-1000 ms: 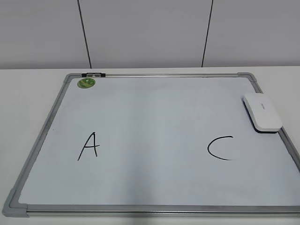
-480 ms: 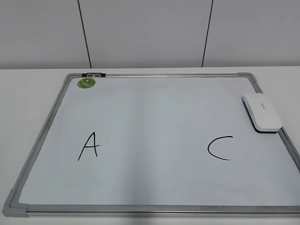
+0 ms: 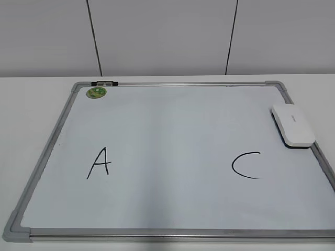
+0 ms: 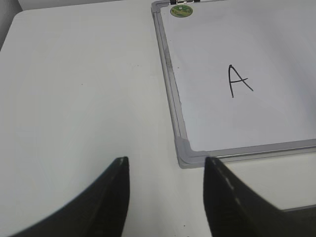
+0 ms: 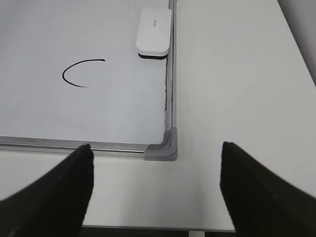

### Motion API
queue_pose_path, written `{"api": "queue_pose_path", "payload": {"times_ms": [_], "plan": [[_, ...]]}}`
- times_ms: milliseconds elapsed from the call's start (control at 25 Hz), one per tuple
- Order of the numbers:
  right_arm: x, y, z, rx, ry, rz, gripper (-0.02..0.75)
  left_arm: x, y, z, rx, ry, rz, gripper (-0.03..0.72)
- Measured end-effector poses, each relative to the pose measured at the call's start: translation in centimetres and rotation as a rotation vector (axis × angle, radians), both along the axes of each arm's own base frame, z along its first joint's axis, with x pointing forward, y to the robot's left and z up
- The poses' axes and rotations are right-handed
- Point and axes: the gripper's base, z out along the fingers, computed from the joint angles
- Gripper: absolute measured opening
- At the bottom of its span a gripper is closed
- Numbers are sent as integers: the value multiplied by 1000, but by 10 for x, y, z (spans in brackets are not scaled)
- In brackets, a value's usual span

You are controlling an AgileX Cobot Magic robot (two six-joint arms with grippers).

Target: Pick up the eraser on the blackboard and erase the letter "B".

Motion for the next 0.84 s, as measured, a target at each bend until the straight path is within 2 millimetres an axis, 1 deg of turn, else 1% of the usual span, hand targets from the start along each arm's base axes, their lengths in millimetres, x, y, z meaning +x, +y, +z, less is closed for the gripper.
{"api": "queue_pose_path", "payload": {"times_ms": [840], "plan": [[0, 0, 0, 0, 1, 0, 591, 0, 0, 0, 0, 0, 0, 374]]}}
